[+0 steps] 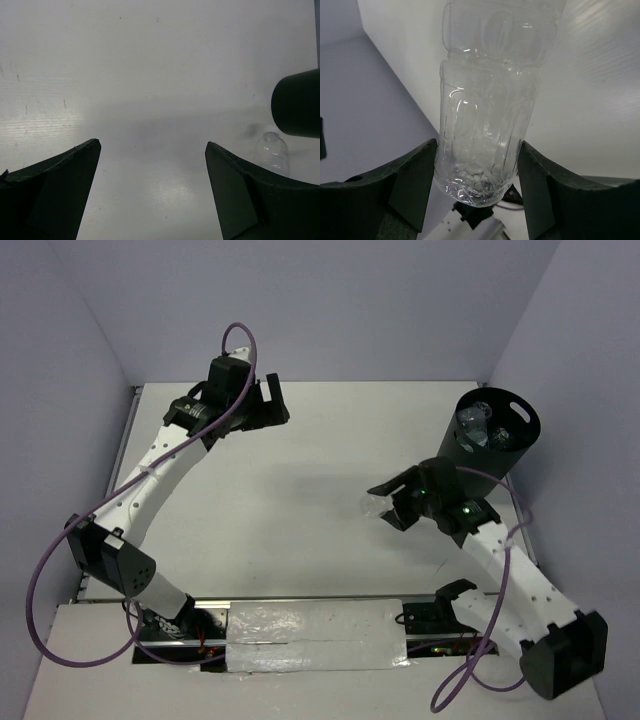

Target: Put the plastic bottles in the bin

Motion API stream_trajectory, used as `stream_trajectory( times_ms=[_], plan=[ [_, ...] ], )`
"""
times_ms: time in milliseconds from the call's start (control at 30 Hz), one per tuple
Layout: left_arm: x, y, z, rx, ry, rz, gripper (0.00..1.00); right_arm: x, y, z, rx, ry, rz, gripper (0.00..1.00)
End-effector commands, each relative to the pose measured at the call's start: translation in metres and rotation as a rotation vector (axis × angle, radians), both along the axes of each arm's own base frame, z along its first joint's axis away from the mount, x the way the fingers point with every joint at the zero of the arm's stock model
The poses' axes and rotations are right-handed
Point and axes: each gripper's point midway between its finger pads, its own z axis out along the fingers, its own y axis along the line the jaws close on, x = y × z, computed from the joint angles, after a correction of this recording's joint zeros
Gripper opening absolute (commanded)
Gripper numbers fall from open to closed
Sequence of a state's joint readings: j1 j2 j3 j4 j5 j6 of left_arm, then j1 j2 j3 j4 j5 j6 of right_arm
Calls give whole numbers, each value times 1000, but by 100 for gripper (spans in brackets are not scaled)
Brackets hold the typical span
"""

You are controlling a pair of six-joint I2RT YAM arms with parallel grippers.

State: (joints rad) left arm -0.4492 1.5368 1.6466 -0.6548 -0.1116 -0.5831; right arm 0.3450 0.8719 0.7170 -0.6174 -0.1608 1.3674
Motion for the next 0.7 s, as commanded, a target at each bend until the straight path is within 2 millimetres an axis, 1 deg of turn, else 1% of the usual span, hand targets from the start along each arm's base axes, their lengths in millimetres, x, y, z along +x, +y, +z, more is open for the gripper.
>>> stream_trajectory(
  times_ms=[0,33,67,100,133,167,200,233,267,300,333,367,400,433,500,533,600,633,667],
  plan=[
    [5,8,11,-21,9,38,99,33,54,75,87,-258,170,45],
    [7,11,11,-31,20,41,99,31,76,64,42,-248,295,45],
    [7,9,9,-49,37,26,99,37,92,90,41,-322,361,45],
    [8,14,9,-51,51,46,99,34,111,80,-22,-339,478,46],
    [7,16,2,-38,79,51,99,30,117,93,-46,-391,527,46],
    [8,17,6,-44,83,59,99,33,128,87,-84,-390,578,46],
    [9,16,-1,-52,118,46,99,35,134,102,-133,-462,641,47],
    [6,16,-5,-55,150,39,99,30,142,101,-168,-483,687,47],
    [6,13,-7,-76,169,24,99,32,147,106,-194,-508,718,47],
    [2,8,-6,-119,191,-11,99,32,147,105,-242,-542,762,48],
    [3,4,0,-155,174,-33,99,32,147,102,-269,-545,782,48],
    [-3,1,1,-191,179,-49,99,32,146,99,-293,-542,799,48],
    [-3,-5,9,-255,163,-93,99,33,143,96,-325,-556,821,48],
    [-9,-5,9,-298,172,-99,99,32,141,93,-344,-552,836,48],
    [-13,-14,19,-391,166,-163,99,29,139,90,-372,-574,874,48],
    [-16,-18,14,-421,191,-171,99,28,139,90,-377,-583,892,48],
    [-16,-25,14,-459,205,-200,99,24,138,88,-401,-596,929,48],
    [-19,-30,11,-485,232,-222,99,24,138,87,-415,-600,939,48],
    [-19,-32,9,-494,243,-226,99,23,136,87,-446,-601,947,48]
  ],
)
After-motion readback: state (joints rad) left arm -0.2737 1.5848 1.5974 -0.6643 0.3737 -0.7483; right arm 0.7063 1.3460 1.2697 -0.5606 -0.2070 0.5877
